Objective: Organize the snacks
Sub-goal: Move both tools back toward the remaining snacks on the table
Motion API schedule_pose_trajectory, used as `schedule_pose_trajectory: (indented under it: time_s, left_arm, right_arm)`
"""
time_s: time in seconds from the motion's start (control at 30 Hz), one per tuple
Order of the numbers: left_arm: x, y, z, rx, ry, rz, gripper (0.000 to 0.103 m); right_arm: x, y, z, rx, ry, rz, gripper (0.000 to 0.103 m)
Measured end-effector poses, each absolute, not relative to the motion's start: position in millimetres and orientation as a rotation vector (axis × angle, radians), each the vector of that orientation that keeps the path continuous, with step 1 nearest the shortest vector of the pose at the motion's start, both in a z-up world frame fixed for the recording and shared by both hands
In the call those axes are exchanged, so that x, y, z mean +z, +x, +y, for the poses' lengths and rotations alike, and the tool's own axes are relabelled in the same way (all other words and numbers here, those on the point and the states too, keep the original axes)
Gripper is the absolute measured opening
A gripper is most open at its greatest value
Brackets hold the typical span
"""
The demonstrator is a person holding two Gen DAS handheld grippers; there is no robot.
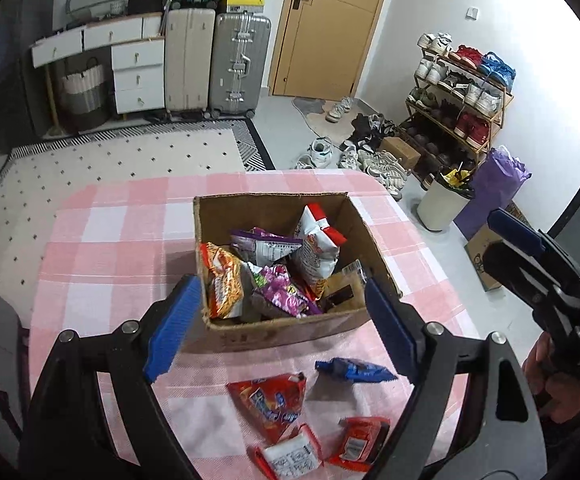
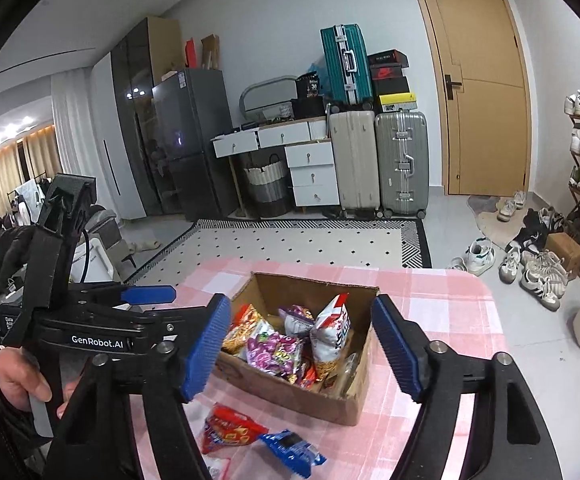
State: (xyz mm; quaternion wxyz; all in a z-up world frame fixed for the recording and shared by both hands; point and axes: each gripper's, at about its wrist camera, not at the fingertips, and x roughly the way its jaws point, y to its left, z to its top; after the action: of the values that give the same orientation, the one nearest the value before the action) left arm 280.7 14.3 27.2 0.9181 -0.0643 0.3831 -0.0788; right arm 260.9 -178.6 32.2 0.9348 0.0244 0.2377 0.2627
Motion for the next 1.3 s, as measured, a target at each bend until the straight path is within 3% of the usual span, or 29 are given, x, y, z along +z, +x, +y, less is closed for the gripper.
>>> schedule_pose_trajectory:
  time_s: [0.13,0.27,0.63,1.0,1.3]
  left_arm:
    - [35,255,13,-0.150,-0.107,0.766,0.088]
    - [40,230,16,-0.137,-0.112,0.738,0.102]
    - [44,169,15,-0.124,-0.105,0.697,0.102]
    - [16,127,15,-0.115,-0.125,0.720,0.102]
    - [-38,117,18,-0.111,-0.191,0.803,0.102]
  right_arm:
    - [34,235,-178,0.545,0.050,0.471,0.082]
    - [33,205,-178,0.547,0.055,0.457,0.086]
    - [20,140,-179,0.544,0.054,0.422,0.100]
    - [-5,102,-194,0.521,0.103,0.445,0.102]
    - [-38,79,-198,0.494,0.089,0.480,0.102]
